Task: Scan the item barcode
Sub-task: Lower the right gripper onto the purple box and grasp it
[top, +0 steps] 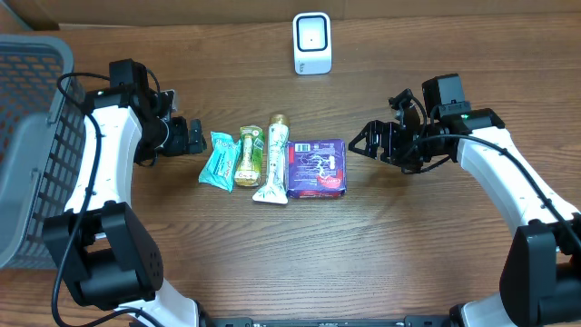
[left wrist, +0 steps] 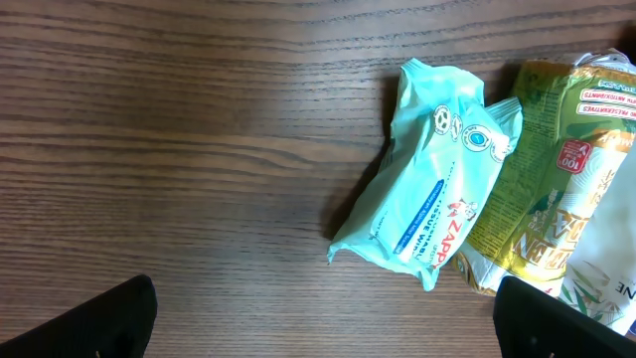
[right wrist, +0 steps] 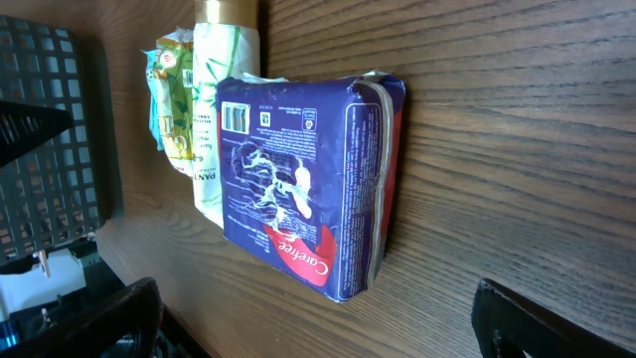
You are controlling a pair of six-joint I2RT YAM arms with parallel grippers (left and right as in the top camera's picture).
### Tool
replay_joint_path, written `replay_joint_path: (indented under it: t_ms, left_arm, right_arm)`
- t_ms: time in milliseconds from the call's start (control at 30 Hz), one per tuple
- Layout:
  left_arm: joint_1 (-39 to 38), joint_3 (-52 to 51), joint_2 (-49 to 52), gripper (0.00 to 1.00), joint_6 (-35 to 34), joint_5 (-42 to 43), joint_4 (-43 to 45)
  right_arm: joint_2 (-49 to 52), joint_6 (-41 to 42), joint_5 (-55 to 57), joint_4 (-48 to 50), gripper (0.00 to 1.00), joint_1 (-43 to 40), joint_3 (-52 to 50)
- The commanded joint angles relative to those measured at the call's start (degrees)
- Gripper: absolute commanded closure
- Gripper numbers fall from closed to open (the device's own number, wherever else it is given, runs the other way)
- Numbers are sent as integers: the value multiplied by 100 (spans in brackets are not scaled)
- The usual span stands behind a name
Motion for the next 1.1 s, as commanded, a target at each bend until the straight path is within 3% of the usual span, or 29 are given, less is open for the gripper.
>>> replay_joint_path:
  t_ms: [0, 267, 433, 533, 767, 1067]
  left_arm:
    - [-39, -31, -111, 1, 109, -46, 22]
    - [-39, -33, -111, 0, 107, -46, 22]
    - [-39, -31, -111, 0, 109, -46, 22]
    - [-39, -33, -111, 0, 109, -46, 22]
    - [-39, -33, -111, 0, 109, -46, 22]
    - [-39, -31, -111, 0, 107, -46, 22]
  right_arm:
    - [50, 136, 101, 48, 0, 7, -46]
    - [343, 627, 289, 334, 0, 389, -48]
    - [632, 988, 293, 437, 16, 809, -48]
    - [789, 1054, 354, 446, 21, 946, -48]
    - [986, 1296, 380, 529, 20, 1019, -111]
    - [986, 1869, 372, 1478, 20, 1019, -874]
